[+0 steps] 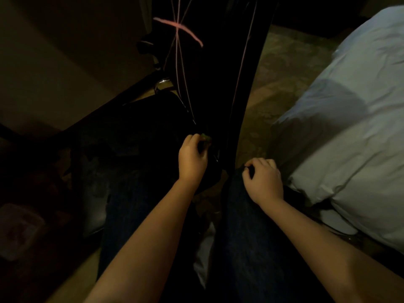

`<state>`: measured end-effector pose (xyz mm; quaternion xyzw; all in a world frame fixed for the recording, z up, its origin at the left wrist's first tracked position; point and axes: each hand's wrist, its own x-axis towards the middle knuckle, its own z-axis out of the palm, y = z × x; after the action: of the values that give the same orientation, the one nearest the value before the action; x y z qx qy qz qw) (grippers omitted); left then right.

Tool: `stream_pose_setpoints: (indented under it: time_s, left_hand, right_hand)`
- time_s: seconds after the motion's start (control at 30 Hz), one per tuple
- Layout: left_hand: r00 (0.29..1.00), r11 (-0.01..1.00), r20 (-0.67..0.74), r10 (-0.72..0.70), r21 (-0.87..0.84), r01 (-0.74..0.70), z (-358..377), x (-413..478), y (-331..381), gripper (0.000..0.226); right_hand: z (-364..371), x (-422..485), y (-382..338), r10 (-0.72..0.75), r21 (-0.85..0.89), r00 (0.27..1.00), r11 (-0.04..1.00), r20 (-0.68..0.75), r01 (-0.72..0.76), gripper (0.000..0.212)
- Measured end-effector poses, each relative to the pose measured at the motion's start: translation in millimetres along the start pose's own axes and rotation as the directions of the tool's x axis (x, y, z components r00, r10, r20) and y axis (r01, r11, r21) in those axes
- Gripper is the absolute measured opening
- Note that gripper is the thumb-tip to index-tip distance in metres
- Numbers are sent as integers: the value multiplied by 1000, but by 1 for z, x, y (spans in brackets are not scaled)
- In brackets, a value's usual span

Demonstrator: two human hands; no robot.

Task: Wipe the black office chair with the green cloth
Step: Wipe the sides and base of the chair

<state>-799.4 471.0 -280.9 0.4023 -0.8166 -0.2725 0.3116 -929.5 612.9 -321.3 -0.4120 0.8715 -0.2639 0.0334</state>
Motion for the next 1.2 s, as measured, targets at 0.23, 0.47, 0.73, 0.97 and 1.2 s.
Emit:
stream_pose_setpoints:
  time_s: [0.23, 0.47, 0.73, 0.97, 1.2]
  left_hand:
    - [985, 996, -158, -63, -77, 51, 8, 1, 5, 10]
    - [979, 978, -192, -64, -206, 24, -21, 15, 22, 12]
    - [949, 945, -235, 208, -200, -257, -80, 71, 71, 13]
    - [935, 940, -201, 293, -117, -320, -87, 74, 77, 16]
    - [954, 965, -191, 231, -79, -249, -71, 60, 55, 10]
  right_hand:
    - [-2, 3, 5, 12, 37, 1000, 999, 13, -12, 15]
    - [1, 4, 3, -11, 41, 1000, 999, 10, 10, 13]
    - [-3, 2, -1, 5, 4, 999, 1000, 50, -5, 12]
    - [-7, 1, 0, 16, 12, 997, 1000, 77, -16, 14]
    - [-1, 1, 8, -7, 34, 999, 999, 41, 6, 18]
